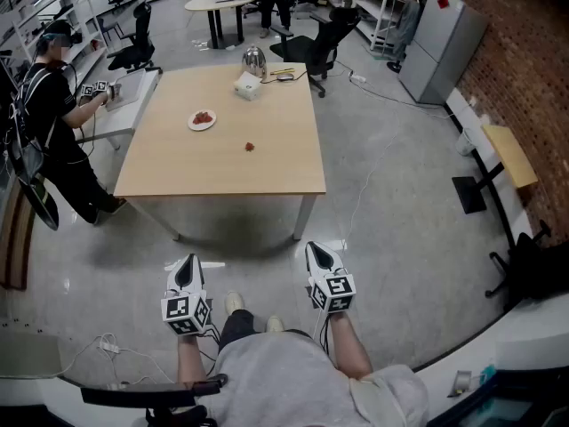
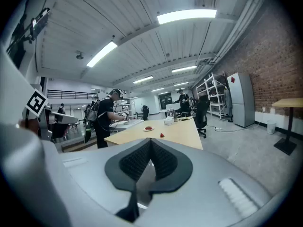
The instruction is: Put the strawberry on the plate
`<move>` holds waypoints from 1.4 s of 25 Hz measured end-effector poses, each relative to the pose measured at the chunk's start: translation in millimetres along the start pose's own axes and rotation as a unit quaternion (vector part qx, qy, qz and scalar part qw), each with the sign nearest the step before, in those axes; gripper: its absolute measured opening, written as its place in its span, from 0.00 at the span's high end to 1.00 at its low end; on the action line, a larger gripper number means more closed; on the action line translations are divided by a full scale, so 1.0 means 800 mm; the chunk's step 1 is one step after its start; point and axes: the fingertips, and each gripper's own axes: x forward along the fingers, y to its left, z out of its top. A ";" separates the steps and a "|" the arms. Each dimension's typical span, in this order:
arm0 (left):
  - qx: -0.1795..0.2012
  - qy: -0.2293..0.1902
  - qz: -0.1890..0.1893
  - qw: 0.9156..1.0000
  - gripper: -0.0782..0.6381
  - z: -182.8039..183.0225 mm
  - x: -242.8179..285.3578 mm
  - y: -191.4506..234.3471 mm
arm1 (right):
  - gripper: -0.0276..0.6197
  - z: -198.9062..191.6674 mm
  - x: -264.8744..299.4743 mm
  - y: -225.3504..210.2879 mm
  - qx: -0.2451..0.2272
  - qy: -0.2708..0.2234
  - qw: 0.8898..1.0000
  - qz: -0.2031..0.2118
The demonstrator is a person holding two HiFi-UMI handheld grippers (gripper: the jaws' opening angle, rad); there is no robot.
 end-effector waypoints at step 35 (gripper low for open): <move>0.017 0.024 -0.031 0.999 0.86 0.033 0.165 0.034 | 0.95 0.020 0.147 -0.042 0.004 0.016 1.000 -0.010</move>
